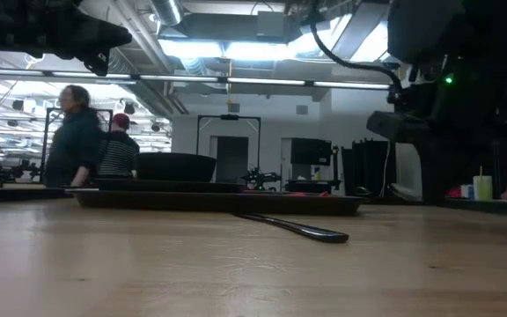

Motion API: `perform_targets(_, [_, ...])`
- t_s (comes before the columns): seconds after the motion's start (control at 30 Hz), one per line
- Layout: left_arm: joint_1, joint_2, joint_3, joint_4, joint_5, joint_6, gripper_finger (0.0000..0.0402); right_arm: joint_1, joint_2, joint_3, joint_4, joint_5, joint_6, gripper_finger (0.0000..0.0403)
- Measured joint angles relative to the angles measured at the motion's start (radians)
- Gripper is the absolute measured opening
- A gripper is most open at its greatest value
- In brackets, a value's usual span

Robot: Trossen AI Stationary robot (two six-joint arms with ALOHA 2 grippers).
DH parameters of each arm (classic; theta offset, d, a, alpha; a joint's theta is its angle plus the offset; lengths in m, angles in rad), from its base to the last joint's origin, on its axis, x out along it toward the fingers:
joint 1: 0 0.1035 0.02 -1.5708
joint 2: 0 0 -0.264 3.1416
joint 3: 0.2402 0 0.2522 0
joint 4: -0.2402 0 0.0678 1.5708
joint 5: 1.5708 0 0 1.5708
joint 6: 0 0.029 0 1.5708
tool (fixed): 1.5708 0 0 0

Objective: Set up tray
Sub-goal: Put the silver spoon on the red napkin to the left of the silver fork

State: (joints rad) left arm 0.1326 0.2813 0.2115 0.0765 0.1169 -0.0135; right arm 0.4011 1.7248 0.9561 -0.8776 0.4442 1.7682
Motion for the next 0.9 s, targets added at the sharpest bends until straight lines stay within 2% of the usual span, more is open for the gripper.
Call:
perform_targets(0.23, [0.000,0.000,0.000,0.000,0.000,0.000,0.0043,0.000,-0.003,0.052,-0.005,0.025,-0.074,0.0016])
perform_targets(0.43, [0.000,0.000,0.000,0.000,0.000,0.000,0.0044,0.000,-0.060,0.094,-0.005,0.070,-0.160,0.0016])
perform_targets(0.7, [0.000,0.000,0.000,-0.001,0.000,0.000,0.0046,0.000,-0.161,0.129,0.011,0.180,-0.372,0.0013])
perform_targets(0.9, [0.000,0.000,0.000,-0.001,0.000,0.000,0.0047,0.000,-0.171,0.140,0.153,0.257,-0.614,0.0014])
